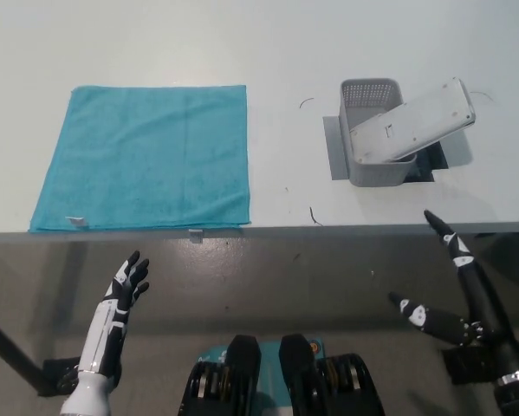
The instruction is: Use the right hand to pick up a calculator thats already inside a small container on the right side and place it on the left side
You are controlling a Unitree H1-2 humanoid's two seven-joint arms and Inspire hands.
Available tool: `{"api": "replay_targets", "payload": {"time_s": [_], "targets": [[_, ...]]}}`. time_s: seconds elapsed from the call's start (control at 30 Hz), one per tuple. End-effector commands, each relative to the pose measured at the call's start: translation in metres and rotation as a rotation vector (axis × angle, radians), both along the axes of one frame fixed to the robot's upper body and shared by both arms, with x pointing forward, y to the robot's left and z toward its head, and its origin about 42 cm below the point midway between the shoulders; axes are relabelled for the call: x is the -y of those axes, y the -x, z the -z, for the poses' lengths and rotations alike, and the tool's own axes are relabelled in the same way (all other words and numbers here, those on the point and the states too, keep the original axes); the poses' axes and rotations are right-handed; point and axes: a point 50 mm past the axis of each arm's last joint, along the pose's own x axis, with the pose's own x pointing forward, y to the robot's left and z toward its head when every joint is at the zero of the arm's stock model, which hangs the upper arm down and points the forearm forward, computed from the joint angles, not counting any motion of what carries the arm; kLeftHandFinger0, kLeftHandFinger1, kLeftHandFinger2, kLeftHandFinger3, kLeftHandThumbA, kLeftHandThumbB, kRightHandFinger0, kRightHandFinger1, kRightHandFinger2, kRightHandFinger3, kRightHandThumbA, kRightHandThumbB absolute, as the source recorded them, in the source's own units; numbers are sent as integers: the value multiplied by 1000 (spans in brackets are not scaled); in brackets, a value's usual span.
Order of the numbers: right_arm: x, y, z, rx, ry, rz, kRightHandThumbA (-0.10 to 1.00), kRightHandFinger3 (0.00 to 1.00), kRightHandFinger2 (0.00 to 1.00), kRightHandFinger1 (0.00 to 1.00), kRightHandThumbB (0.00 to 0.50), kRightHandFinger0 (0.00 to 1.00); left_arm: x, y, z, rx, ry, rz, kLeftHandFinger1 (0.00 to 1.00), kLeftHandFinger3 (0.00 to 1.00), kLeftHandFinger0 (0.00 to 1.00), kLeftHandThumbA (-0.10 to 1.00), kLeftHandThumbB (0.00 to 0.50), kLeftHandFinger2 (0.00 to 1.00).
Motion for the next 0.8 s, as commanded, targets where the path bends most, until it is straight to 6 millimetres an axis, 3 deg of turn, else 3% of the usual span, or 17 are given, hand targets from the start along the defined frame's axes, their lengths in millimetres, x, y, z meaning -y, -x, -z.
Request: {"api": "replay_targets", "payload": {"time_s": [0.0,0.1,0.17,0.23,0.33,0.77], "targets": [[9,-33,-146,489,760,258,779,1000,1000,1000,467,1000,-5,-1,-21,162,-14,12,1000,1000,1000,1000,0,1000],[8,-53,-160,459,846,278,878,1000,1000,1000,452,1000,-5,-1,-21,160,-13,11,1000,1000,1000,1000,0,1000],[7,-64,-164,426,869,278,1000,1000,1000,1000,406,1000,-5,-2,-22,157,-13,14,1000,1000,1000,1000,0,1000],[8,-76,-170,395,888,266,1000,1000,1000,1000,371,1000,-5,-2,-22,158,-14,15,1000,1000,1000,1000,0,1000],[7,-95,-175,374,917,260,1000,1000,1000,1000,363,1000,-5,1,-19,155,-7,12,1000,1000,1000,1000,0,1000],[1,-157,-189,247,1081,312,1000,1000,1000,1000,374,1000,-6,3,-14,142,-7,12,1000,1000,1000,1000,0,1000]]}}
